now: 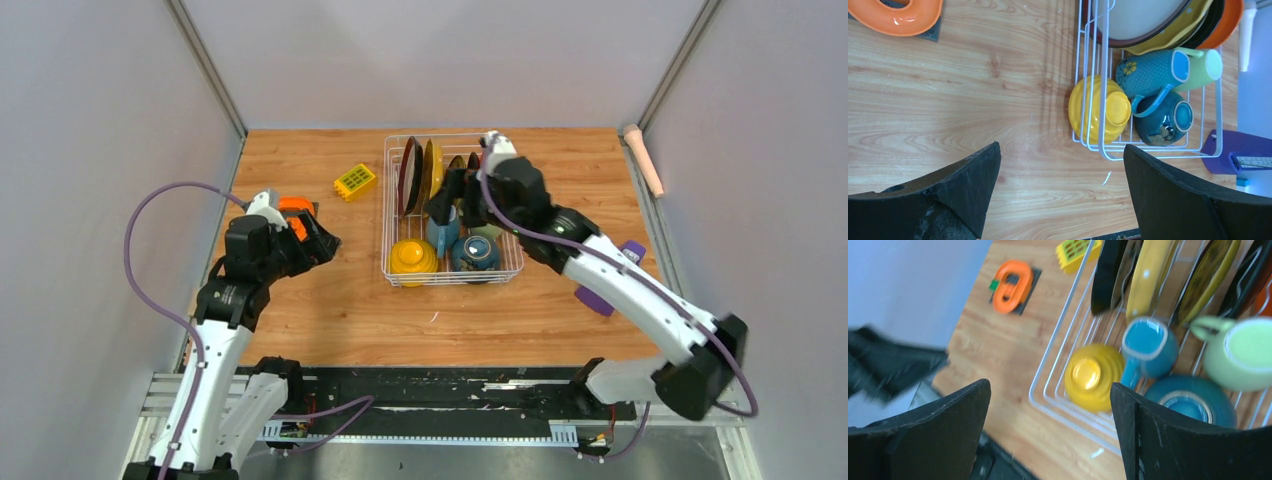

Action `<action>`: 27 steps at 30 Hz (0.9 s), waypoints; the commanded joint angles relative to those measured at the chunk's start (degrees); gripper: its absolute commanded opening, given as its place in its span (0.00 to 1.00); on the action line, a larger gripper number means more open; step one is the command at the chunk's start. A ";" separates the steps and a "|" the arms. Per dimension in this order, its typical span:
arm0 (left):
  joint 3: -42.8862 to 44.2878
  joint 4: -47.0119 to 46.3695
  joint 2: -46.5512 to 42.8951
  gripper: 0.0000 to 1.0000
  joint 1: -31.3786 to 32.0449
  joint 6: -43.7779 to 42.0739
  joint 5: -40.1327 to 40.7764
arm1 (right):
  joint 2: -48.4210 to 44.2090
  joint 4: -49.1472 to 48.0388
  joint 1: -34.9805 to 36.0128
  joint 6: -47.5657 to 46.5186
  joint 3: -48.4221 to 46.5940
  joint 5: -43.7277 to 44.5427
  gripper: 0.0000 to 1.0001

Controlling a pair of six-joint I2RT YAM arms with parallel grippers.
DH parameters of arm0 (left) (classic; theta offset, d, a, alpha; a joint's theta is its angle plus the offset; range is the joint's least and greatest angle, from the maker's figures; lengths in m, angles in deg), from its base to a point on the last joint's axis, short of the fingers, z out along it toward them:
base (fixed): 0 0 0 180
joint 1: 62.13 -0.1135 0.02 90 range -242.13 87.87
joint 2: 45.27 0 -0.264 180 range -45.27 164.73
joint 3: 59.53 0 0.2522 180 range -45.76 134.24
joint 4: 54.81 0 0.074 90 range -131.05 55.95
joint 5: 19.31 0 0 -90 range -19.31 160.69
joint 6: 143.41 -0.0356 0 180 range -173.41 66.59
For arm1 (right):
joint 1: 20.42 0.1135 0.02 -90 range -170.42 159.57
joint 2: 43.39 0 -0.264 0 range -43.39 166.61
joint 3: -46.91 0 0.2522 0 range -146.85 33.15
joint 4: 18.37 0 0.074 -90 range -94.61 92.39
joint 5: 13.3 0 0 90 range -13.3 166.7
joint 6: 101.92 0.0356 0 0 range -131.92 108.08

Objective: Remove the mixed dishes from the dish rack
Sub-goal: Pick up the plate from the dish rack.

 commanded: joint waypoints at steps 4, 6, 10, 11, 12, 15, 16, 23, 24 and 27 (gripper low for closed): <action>-0.45 -2.24 -2.97 1.00 -0.28 0.96 -1.15 | 27.06 5.18 8.93 -1.86 -26.93 35.80 0.87; -0.84 -2.07 -2.29 1.00 -0.30 0.76 -2.17 | 34.81 5.74 9.71 -4.58 -34.71 40.12 0.83; -0.70 -1.70 -0.14 1.00 -0.30 -0.06 -4.17 | 45.07 6.09 10.49 -8.26 -45.58 48.29 0.80; -0.55 -1.62 0.37 1.00 -0.24 -0.15 -4.42 | 46.89 6.03 10.48 -8.75 -47.43 49.00 0.80; -0.53 -1.69 0.50 1.00 -0.23 -0.44 -4.83 | 48.21 6.10 10.48 -8.93 -48.70 49.28 0.79; -0.92 -1.97 0.00 1.00 -0.22 -0.44 -4.80 | 51.45 6.00 10.48 -9.85 -52.00 50.64 0.76; -1.02 -1.99 -0.16 1.00 -0.22 -0.49 -4.55 | 52.36 5.98 10.48 -10.32 -52.76 51.43 0.75; -1.83 -2.29 -0.38 1.00 -0.18 -0.53 -3.54 | 57.52 4.23 10.39 -12.02 -53.16 54.91 0.70; -1.78 -2.12 -0.30 1.00 -0.19 -0.52 -3.40 | 58.08 4.16 10.39 -11.98 -53.29 54.73 0.69; -1.86 -2.03 -0.14 1.00 -0.13 -0.68 -2.73 | 59.76 3.72 10.32 -11.90 -54.16 54.67 0.68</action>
